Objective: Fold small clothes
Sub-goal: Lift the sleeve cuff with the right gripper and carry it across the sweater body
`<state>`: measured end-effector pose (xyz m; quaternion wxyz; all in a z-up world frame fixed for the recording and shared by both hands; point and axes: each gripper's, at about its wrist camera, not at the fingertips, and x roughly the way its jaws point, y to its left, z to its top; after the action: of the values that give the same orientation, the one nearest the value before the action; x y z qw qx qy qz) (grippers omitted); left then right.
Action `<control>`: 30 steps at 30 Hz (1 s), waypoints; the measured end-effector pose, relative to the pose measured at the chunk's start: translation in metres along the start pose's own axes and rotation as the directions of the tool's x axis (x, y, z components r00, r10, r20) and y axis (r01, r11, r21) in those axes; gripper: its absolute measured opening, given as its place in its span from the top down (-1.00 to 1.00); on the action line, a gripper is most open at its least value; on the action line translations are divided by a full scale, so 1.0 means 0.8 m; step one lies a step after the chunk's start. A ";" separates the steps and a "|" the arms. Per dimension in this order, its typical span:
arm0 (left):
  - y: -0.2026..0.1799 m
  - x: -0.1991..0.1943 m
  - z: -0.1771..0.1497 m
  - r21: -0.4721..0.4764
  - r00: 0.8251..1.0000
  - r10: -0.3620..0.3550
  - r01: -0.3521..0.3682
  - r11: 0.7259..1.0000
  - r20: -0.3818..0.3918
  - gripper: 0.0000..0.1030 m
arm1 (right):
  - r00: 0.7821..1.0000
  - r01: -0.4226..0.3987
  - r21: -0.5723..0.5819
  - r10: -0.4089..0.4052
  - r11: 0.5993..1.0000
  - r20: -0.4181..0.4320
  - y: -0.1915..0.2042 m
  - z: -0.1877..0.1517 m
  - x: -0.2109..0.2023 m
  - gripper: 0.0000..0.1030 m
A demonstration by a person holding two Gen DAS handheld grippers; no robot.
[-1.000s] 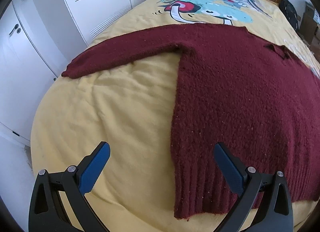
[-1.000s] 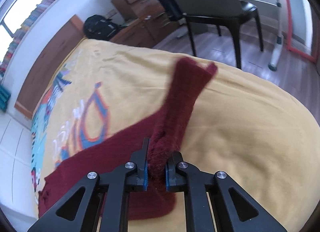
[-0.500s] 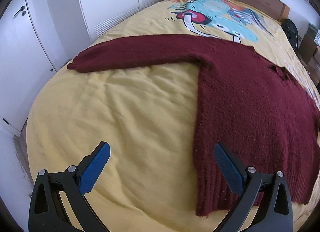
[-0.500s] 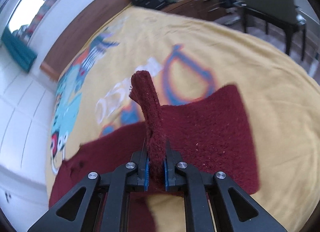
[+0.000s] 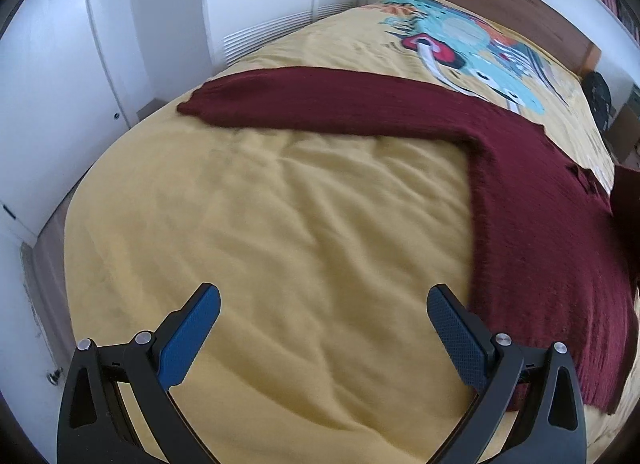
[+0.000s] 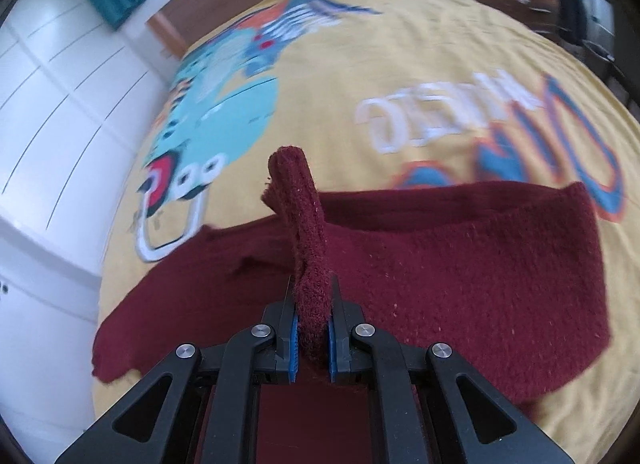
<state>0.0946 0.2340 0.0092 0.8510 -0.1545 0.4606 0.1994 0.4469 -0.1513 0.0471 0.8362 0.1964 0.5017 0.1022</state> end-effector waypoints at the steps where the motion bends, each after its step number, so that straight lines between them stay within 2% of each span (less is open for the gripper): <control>1: 0.007 0.000 0.000 -0.007 1.000 0.001 -0.001 1.000 -0.001 -0.98 | 1.000 -0.011 -0.015 0.011 1.000 -0.006 0.020 -0.002 0.007 0.80; 8: 0.056 0.003 -0.001 -0.057 1.000 0.023 -0.023 0.998 -0.007 -0.98 | 0.994 -0.095 -0.107 0.088 0.990 -0.062 0.136 -0.027 0.058 0.80; 14: 0.079 0.010 -0.005 -0.093 1.000 0.019 -0.021 0.995 -0.020 -0.98 | 0.982 -0.155 -0.202 0.129 0.967 -0.137 0.215 -0.076 0.098 0.80; 19: 0.086 0.014 -0.012 -0.105 0.999 0.012 -0.015 0.994 -0.033 -0.98 | 0.976 -0.167 -0.221 0.129 0.961 -0.175 0.239 -0.105 0.125 0.78; 26: 0.096 0.016 -0.018 -0.116 0.999 0.021 -0.026 0.993 -0.045 -0.98 | 0.971 -0.124 -0.282 0.057 0.951 -0.233 0.243 -0.146 0.156 0.70; 29: 0.096 0.017 -0.016 -0.115 0.999 0.023 -0.028 0.993 -0.046 -0.98 | 0.966 -0.115 -0.299 0.036 0.947 -0.257 0.241 -0.160 0.170 0.58; 30: 0.095 0.016 -0.016 -0.111 0.999 0.023 -0.028 0.993 -0.045 -0.98 | 0.963 -0.122 -0.303 0.039 0.945 -0.268 0.241 -0.167 0.174 0.48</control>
<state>0.0552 0.2972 -0.0142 0.8281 -0.2003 0.4691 0.2325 0.4008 0.1036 -0.0367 0.7792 0.0653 0.5751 0.2404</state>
